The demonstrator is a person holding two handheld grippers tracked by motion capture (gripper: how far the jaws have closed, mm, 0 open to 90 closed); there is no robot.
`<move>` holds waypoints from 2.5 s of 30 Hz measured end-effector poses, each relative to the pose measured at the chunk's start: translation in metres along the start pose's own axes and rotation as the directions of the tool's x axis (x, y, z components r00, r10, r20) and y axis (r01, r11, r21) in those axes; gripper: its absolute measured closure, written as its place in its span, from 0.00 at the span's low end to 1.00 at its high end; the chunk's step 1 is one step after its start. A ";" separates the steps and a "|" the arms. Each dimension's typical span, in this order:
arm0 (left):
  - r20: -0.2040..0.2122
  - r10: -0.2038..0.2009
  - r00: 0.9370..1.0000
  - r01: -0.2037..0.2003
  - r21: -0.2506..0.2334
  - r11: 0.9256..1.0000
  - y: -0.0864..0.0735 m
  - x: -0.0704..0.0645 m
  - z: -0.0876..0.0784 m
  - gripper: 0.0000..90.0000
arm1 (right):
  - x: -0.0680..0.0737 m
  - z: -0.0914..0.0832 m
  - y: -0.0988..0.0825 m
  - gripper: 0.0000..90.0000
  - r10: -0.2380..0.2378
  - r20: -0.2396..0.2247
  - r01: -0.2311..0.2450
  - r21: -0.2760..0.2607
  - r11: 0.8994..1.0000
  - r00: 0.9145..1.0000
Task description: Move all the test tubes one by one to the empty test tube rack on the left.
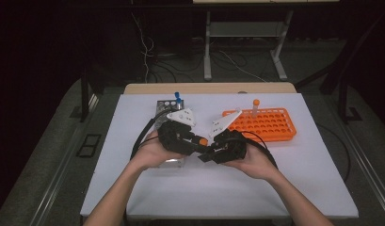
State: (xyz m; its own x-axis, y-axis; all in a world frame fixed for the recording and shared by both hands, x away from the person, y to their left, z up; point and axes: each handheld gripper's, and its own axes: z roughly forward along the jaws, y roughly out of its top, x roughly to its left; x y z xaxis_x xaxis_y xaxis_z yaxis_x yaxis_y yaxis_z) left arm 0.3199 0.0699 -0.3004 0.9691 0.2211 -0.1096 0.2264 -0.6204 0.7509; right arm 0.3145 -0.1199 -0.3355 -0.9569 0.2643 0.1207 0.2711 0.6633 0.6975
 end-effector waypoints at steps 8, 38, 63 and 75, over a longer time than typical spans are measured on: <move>-0.026 -0.004 1.000 0.004 -0.007 1.000 0.000 0.002 -0.004 0.76 | -0.003 -0.006 -0.005 0.70 0.024 0.009 -0.024 -0.013 1.000 1.000; -0.144 -0.028 0.989 0.026 -0.018 0.999 0.018 0.026 -0.036 0.76 | -0.020 -0.068 -0.066 0.00 0.252 0.111 -0.229 -0.187 0.955 0.961; -0.322 -0.104 0.941 0.089 -0.060 0.994 0.029 0.091 -0.053 0.77 | -0.023 -0.079 -0.110 0.00 0.329 0.123 -0.301 -0.202 0.932 0.936; -0.397 -0.165 0.903 0.146 -0.078 0.986 0.018 0.128 -0.043 0.77 | -0.024 -0.079 -0.121 0.00 0.345 0.118 -0.317 -0.203 0.926 0.931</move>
State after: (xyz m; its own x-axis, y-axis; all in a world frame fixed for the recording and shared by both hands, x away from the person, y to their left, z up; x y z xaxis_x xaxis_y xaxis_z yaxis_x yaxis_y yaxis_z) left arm 0.4433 0.1193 -0.2734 0.7986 0.6008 0.0355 0.3573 -0.5208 0.7753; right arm 0.2967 -0.2622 -0.3670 -0.7853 0.5575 0.2692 0.5333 0.3884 0.7515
